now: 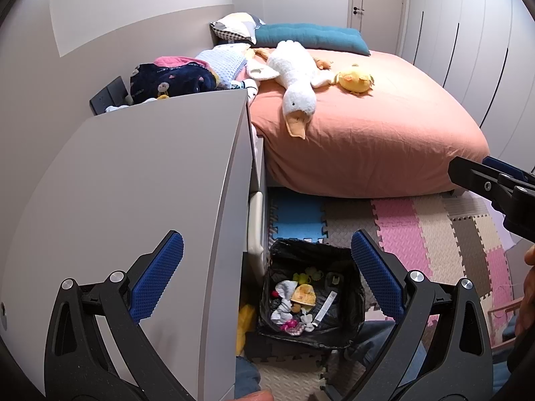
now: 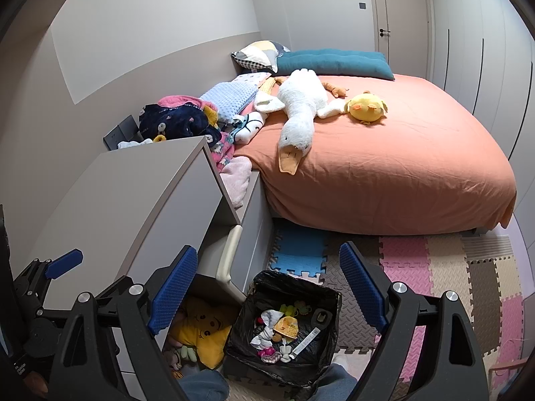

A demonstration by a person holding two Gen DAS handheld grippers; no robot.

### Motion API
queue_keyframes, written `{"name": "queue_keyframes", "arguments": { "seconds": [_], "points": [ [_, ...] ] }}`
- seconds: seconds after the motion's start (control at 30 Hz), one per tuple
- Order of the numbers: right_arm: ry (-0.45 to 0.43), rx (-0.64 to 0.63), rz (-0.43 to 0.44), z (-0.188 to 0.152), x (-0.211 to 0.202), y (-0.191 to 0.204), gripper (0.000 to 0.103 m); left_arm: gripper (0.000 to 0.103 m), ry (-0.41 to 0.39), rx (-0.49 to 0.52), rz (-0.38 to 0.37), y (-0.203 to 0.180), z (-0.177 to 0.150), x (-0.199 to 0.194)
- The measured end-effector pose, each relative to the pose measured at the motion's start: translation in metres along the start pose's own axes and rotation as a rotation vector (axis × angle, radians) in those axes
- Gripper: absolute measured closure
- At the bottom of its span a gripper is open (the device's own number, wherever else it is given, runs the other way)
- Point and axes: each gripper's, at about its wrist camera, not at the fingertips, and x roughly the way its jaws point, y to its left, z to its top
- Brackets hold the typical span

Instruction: Collect trash

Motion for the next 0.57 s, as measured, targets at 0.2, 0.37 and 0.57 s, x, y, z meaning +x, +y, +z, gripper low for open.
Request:
{"name": "queue_keyframes", "arguments": {
  "seconds": [0.2, 0.37, 0.57],
  "points": [
    [0.001, 0.001, -0.001, 0.0006, 0.0002, 0.0005, 0.016, 0.006, -0.012, 0.002, 0.002, -0.0005, -0.0019, -0.0013],
    [-0.001, 0.001, -0.001, 0.0015, 0.0002, 0.0005, 0.016, 0.006, -0.007, -0.004, 0.001, 0.0007, -0.0025, -0.0007],
    [-0.001, 0.004, 0.001, -0.0035, 0.0001, 0.0026, 0.016, 0.006, 0.011, -0.007, -0.012, 0.0009, -0.0040, 0.0001]
  ]
}}
